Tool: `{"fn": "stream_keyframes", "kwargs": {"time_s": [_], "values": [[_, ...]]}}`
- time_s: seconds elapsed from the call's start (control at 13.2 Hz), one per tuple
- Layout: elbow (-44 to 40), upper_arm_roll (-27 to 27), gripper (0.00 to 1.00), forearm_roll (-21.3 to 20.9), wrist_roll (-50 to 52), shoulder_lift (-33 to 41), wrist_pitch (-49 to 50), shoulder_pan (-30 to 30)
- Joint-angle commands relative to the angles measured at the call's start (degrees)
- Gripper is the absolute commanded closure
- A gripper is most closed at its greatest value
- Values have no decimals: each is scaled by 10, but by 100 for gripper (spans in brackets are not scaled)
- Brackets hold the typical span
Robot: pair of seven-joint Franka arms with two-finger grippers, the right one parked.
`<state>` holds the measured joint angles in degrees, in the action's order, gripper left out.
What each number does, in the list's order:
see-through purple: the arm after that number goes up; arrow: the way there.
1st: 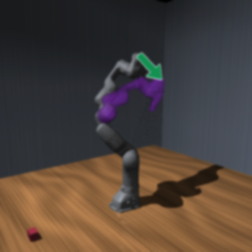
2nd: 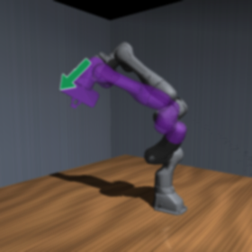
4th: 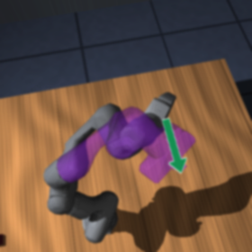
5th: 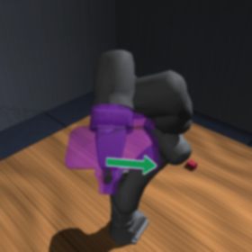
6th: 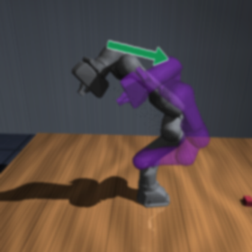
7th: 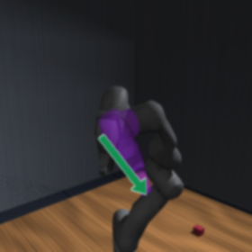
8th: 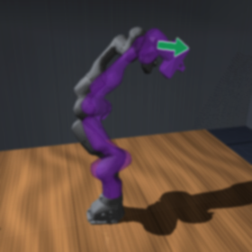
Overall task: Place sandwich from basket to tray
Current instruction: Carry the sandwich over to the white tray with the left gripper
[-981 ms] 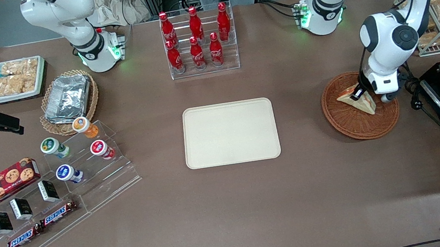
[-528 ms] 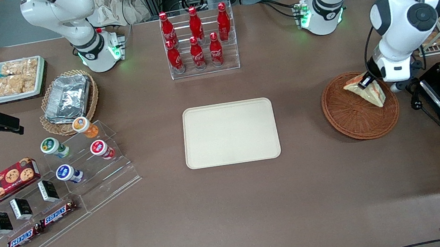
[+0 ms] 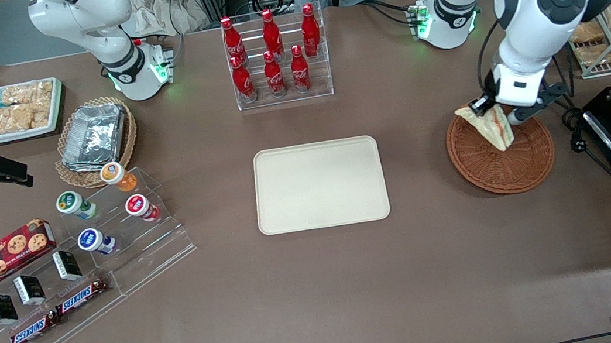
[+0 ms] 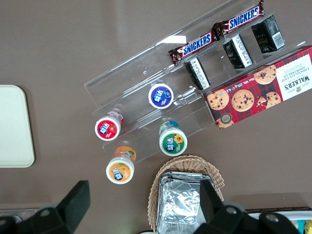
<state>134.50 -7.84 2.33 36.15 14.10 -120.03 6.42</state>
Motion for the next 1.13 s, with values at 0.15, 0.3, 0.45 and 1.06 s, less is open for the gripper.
{"fn": "stream_keyframes", "kwargs": {"time_s": [0.15,0.3,0.45,1.06], "values": [[-61,5,100,27,1,-29,17,80],[-80,5,100,27,0,-48,15,110],[-101,4,100,26,4,-75,12,137],[-142,5,100,14,3,-168,-44,219]]}}
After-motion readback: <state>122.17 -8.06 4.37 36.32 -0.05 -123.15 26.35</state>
